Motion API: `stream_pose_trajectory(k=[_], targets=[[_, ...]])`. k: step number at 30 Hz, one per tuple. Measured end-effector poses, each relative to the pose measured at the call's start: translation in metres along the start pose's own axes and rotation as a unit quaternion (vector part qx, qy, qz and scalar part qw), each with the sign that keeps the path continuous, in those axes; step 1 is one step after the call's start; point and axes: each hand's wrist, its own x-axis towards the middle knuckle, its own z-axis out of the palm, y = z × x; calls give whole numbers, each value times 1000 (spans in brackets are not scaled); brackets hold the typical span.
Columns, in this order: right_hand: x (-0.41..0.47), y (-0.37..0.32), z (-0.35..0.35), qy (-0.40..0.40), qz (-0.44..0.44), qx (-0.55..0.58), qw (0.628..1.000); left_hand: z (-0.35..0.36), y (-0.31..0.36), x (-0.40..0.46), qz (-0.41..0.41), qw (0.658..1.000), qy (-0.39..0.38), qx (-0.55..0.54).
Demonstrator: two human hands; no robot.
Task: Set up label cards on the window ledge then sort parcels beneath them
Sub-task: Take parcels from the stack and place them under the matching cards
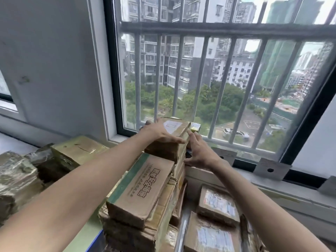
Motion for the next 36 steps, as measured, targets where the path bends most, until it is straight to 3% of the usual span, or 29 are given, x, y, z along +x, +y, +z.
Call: stream_pose_trajectory(k=[9,13,16,21,26,36], targets=[[5,29,0,-12,26,1,1000,14,11,10,18,1000,13,-17],[-4,34,-15,5,29,-3,1000,8,10,2,96,995,29,4],[-21,36,-43,59,24,-3,998,-3,4,-18,223,968,81,75],[-59,35,-85,85,-57,-96,990,-15,-16,-63,405,882,129,202],[-120,18,-101,92,-128,-163,974,-14,-27,-107,427,852,163,256],[-208,-2,-107,95,-141,-222,960,9,-39,-178,463,826,202,252]])
